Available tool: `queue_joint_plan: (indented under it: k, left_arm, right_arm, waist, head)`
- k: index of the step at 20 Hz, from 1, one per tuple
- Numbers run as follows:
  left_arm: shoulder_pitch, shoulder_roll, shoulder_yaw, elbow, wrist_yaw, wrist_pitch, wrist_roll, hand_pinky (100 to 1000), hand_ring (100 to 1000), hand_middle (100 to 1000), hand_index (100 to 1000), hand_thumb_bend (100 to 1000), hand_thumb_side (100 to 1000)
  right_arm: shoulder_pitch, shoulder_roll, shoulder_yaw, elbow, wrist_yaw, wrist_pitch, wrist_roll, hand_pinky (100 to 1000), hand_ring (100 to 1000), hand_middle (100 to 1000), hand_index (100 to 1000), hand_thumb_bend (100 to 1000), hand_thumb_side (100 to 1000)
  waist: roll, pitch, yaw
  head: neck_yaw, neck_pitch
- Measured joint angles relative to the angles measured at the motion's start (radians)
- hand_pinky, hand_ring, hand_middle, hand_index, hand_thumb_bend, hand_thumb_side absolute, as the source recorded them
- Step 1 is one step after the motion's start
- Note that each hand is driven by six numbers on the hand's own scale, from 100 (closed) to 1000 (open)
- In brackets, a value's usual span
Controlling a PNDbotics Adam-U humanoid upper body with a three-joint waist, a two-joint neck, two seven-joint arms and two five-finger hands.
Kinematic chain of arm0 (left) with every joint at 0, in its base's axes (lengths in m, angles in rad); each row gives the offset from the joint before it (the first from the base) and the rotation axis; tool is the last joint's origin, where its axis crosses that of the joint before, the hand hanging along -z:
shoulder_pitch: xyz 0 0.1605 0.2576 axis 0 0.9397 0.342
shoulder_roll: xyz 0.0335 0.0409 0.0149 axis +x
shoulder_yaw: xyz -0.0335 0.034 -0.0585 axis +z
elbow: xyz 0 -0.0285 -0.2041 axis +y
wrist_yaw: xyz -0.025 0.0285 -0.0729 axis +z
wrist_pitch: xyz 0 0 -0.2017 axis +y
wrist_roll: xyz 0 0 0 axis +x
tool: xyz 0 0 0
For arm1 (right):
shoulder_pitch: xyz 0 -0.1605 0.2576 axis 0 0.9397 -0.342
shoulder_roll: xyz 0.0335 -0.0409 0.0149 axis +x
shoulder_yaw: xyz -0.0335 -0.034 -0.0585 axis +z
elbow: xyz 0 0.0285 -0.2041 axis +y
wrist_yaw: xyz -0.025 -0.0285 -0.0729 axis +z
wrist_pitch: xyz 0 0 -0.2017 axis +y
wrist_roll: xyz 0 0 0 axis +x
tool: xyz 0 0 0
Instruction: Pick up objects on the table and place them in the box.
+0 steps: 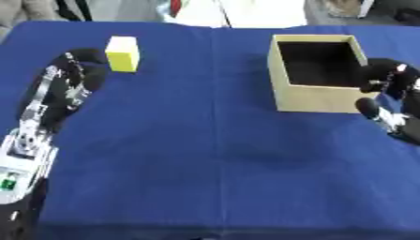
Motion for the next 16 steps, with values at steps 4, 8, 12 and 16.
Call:
queue_joint_plan:
  k: [4, 8, 12, 16]
  left_arm:
    - [-0.059, 0.156, -0.005, 0.005, -0.064, -0.017, 0.010, 746, 661, 669, 780, 727, 544]
    - [-0.160, 0.340, -0.041, 0.081, -0.132, -0.048, -0.012, 746, 664, 663, 768, 689, 484]
    - [-0.298, 0.442, -0.104, 0.236, -0.231, -0.094, -0.063, 748, 668, 661, 765, 715, 474]
    - [-0.419, 0.451, -0.162, 0.419, -0.376, -0.156, -0.140, 758, 692, 679, 767, 722, 433]
  right_arm:
    - [0.002, -0.001, 0.000, 0.000, 0.000, -0.001, 0.007, 709, 785, 750, 868, 581, 522]
    - [0.002, -0.001, 0.001, 0.000, 0.000, -0.001, 0.016, 710, 785, 750, 869, 562, 506]
    - [0.003, -0.001, 0.007, 0.001, 0.000, -0.001, 0.028, 711, 785, 750, 869, 556, 502]
    - [0.003, -0.003, 0.013, 0.001, 0.000, -0.002, 0.039, 710, 784, 749, 869, 552, 503]
  waist:
    - [0.007, -0.002, -0.008]
    - [0.014, -0.008, -0.021]
    - [0.026, -0.012, -0.033]
    - [0.030, -0.014, -0.042]
  head:
    - [0.000, 0.000]
    - [0.001, 0.000]
    - [0.006, 0.000]
    - [0.011, 0.000]
